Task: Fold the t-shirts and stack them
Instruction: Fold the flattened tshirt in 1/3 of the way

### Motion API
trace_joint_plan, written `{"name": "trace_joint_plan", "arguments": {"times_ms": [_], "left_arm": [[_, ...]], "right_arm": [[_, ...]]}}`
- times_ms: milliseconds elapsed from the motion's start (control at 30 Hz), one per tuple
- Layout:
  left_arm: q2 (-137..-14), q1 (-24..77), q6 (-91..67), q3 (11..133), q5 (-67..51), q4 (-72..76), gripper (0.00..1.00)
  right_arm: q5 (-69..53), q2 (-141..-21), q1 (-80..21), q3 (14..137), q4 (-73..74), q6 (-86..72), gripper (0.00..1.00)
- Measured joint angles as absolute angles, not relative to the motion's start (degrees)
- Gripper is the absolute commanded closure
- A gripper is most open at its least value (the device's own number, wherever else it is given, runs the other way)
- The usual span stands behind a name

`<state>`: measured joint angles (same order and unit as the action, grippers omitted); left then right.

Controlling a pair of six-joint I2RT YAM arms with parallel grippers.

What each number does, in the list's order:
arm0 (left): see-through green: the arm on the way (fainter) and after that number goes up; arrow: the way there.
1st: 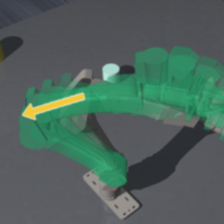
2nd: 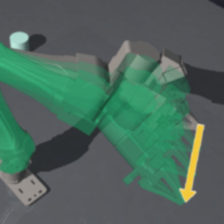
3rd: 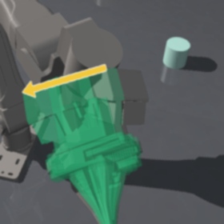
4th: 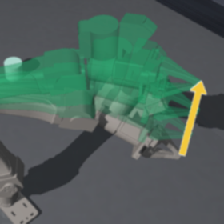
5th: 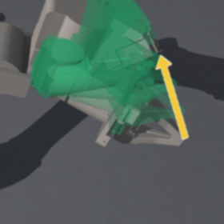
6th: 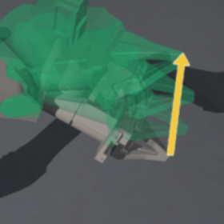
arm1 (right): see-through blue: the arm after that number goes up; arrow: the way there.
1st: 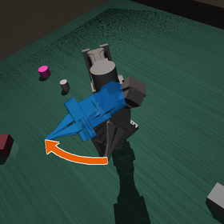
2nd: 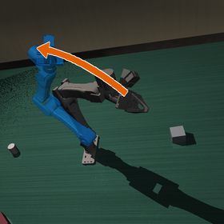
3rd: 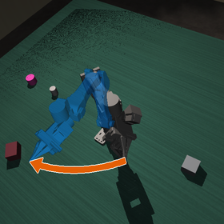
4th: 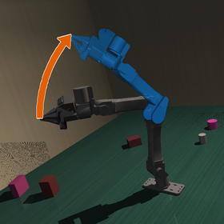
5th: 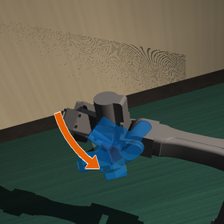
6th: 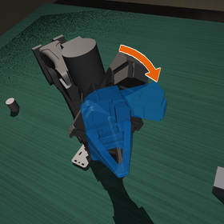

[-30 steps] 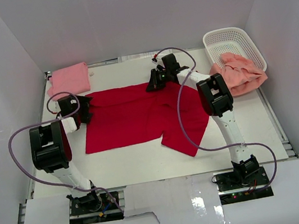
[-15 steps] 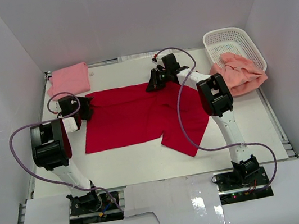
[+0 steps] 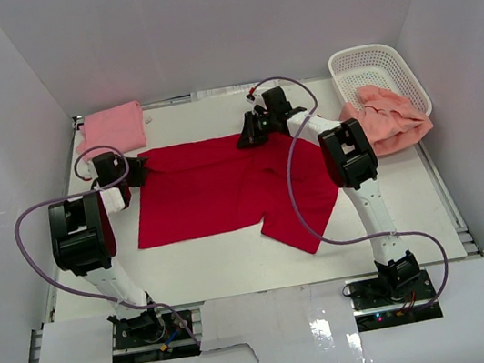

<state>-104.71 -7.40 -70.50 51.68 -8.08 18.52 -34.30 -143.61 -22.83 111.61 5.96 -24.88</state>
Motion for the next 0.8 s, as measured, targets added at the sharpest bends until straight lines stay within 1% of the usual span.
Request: {"name": "trace_joint_plan", "arguments": {"times_ms": [67, 100, 133, 200, 233, 367, 500, 800], "left_arm": [[-104.81, -7.40, -70.22, 52.05, -7.44, 18.50, 0.58], [-104.95, -7.40, -69.82, 52.23, -7.09, 18.50, 0.67], [-105.38, -7.40, -69.52, 52.77, -6.76, 18.50, 0.69], [-106.48, -7.40, -68.69, 53.71, -6.35, 18.70, 0.72], [-107.00, -7.40, -68.31, 54.04, -6.17, 18.74, 0.72], [-107.61, -7.40, -67.31, 54.15, -5.50, 18.35, 0.66], [-107.61, -7.40, -66.81, 54.04, -5.06, 18.48, 0.58], [-106.98, -7.40, -66.89, 52.51, -4.84, 18.33, 0.57]], "right_arm": [[-34.33, -143.61, -22.81, 111.61, 5.98, -24.86, 0.92], [-34.33, -143.61, -22.81, 111.61, 5.98, -24.86, 0.92], [-34.35, -143.61, -22.76, 111.59, 5.96, -24.84, 0.92], [-34.50, -143.61, -22.72, 111.57, 5.96, -24.84, 0.92], [-34.54, -143.61, -22.65, 111.57, 5.98, -24.84, 0.92], [-34.74, -143.61, -22.46, 111.53, 6.02, -24.82, 0.91], [-34.76, -143.61, -22.39, 111.50, 6.02, -24.82, 0.91], [-34.92, -143.22, -22.15, 110.83, 5.98, -24.71, 0.92]]}}
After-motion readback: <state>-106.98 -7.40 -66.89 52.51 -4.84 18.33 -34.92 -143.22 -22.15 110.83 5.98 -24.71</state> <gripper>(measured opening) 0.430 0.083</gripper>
